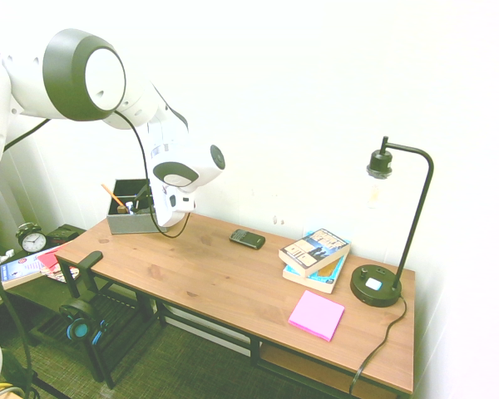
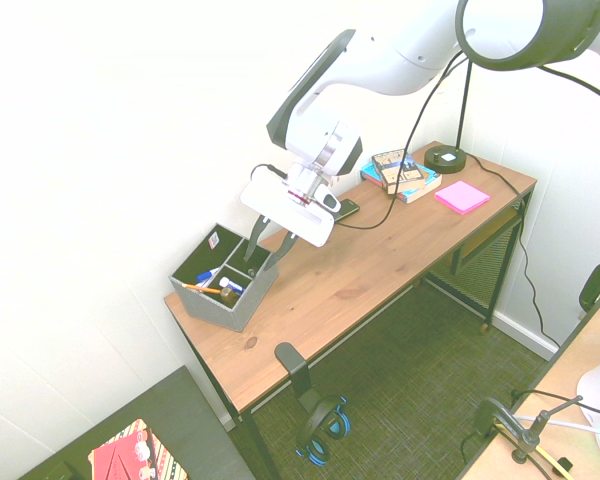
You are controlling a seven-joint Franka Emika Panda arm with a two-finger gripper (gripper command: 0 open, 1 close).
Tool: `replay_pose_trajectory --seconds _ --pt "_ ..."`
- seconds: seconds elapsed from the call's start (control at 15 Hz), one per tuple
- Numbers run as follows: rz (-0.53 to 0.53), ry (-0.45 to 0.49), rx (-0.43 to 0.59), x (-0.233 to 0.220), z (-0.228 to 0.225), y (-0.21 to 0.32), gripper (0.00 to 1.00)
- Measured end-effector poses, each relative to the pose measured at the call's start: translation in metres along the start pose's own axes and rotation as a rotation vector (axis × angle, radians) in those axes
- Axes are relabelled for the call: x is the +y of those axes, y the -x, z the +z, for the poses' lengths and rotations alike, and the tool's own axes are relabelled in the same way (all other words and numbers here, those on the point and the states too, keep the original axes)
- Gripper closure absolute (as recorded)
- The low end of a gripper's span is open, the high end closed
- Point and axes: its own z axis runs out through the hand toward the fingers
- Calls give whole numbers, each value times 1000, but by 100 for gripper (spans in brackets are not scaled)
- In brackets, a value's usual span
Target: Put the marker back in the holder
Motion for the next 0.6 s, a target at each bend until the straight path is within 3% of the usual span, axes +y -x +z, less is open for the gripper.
replay_pose_trajectory --seconds 0.2,0.6 --pt "-125 87 116 11 -32 32 0" --pt "-356 274 402 86 -155 74 0"
